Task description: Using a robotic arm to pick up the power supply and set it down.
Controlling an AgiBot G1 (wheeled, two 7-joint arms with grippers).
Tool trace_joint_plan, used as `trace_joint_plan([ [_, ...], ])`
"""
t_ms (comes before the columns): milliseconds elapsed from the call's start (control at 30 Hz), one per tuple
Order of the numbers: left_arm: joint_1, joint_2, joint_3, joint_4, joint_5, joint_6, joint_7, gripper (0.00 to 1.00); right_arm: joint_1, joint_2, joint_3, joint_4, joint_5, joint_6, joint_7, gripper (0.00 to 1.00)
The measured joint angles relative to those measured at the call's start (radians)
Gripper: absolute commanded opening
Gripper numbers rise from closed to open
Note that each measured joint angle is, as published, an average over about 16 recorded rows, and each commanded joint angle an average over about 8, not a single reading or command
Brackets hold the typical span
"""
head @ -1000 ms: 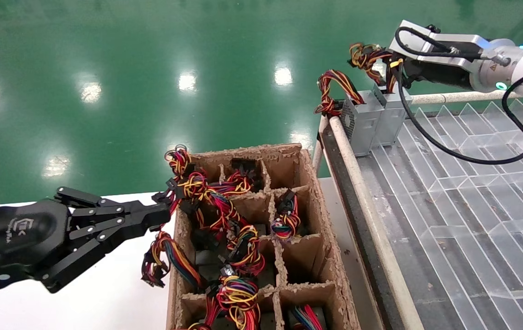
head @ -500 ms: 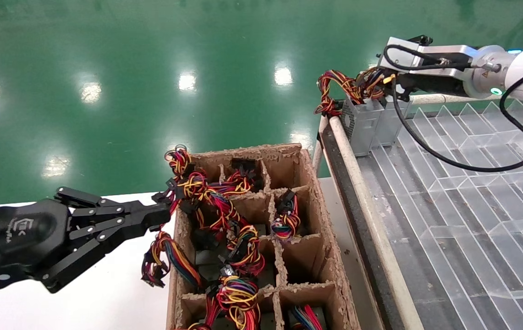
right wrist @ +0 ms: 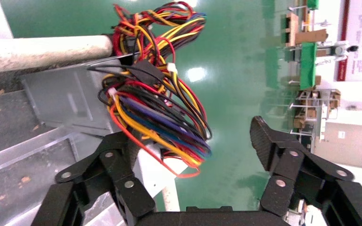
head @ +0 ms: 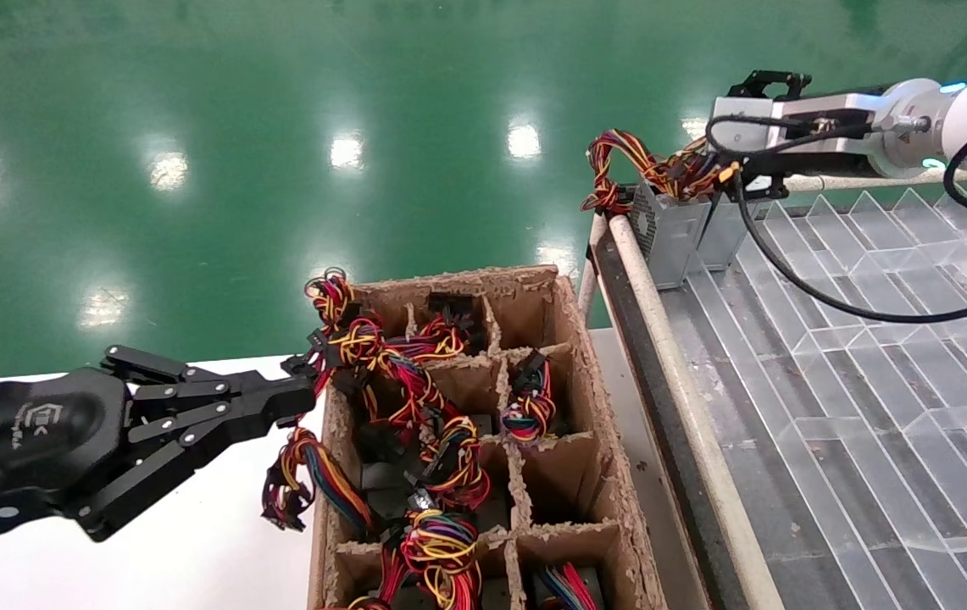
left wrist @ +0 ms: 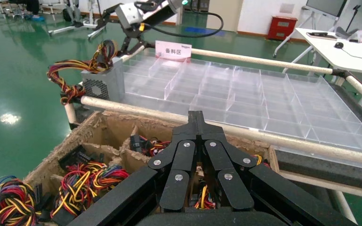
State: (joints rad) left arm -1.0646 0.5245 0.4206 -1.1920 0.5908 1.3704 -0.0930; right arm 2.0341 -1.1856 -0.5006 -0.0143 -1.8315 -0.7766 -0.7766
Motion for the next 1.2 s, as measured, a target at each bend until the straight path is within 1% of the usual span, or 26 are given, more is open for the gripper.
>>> trace_joint_plan([
  [467,0.000,0.000,0.000,0.000,0.000,0.000,0.000,0.00,0.020,0.006,-0.046,0.000,-0.065,0.000,0.009,1.00],
  [600,0.000,0.000,0.000,0.000,0.000,0.000,0.000,0.00,0.027,0.017,-0.053,-0.001,-0.076,-0.014,0.009,1.00],
  [900,0.000,0.000,0.000,0.000,0.000,0.000,0.000,0.00,0.066,0.064,-0.055,0.008,-0.079,-0.122,-0.013,1.00],
  [1067,0.000,0.000,0.000,0.000,0.000,0.000,0.000,0.00,0.094,0.098,-0.039,0.020,-0.056,-0.193,-0.031,1.00],
  [1200,0.000,0.000,0.000,0.000,0.000,0.000,0.000,0.00,0.097,0.124,-0.025,0.045,-0.025,-0.237,-0.027,1.00],
])
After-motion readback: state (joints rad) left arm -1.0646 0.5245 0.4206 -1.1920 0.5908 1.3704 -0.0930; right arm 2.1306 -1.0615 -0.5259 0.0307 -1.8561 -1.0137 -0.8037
